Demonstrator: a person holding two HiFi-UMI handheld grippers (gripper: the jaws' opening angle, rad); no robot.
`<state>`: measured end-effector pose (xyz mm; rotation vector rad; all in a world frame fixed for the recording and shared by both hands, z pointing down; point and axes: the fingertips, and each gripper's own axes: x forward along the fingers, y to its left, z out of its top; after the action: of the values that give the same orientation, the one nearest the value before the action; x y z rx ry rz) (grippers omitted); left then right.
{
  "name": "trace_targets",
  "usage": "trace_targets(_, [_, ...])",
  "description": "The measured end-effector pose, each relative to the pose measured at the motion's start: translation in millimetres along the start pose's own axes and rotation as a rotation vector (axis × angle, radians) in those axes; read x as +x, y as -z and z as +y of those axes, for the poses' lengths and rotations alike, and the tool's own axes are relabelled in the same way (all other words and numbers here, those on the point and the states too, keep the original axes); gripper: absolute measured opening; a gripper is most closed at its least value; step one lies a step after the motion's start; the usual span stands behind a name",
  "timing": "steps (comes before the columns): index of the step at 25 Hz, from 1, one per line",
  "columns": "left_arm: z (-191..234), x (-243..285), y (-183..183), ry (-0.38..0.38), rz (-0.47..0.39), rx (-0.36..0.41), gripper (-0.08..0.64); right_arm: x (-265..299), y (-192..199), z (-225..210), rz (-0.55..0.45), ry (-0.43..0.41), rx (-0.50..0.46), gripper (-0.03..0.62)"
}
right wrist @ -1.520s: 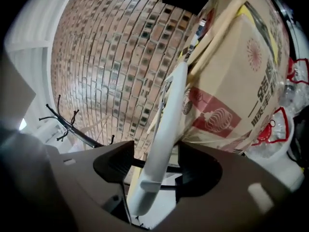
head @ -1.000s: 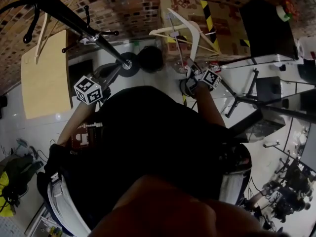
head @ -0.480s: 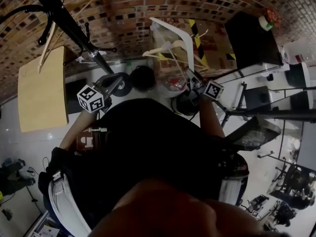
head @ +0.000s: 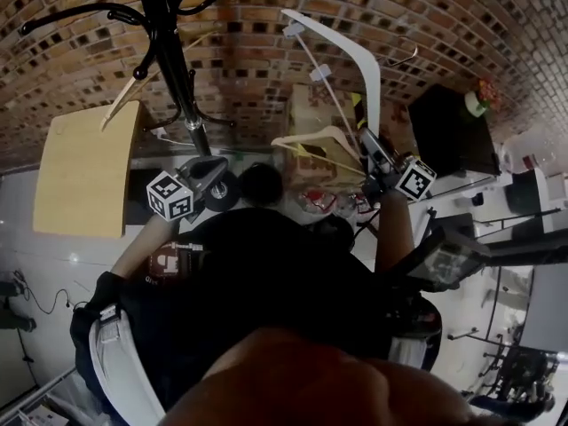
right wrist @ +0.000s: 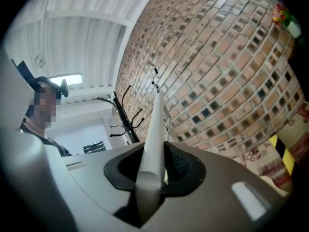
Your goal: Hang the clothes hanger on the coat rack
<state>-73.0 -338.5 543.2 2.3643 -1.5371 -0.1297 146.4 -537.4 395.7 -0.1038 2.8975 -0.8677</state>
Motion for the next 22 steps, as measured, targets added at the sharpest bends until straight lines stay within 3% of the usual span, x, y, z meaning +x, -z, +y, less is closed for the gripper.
trace_targets(7, [-1.1, -18.6, -42.6, -0.041, -0.069, 0.046, -0.006, 19.5, -83.8, 65.2, -0.069, -0.097, -0.151, 0.109])
trace_targets(12, [-11.9, -31.9, -91.5, -0.061, -0.114, 0.134, -0.006, 21.7, -113.8, 98.4, -0.121, -0.136, -0.195, 0.109])
trace_targets(22, [-43.8, -58.0, -155.0, -0.067, -0.188, 0.217, -0.006, 31.2, -160.4, 143.3, -0.136, -0.173, -0.313, 0.109])
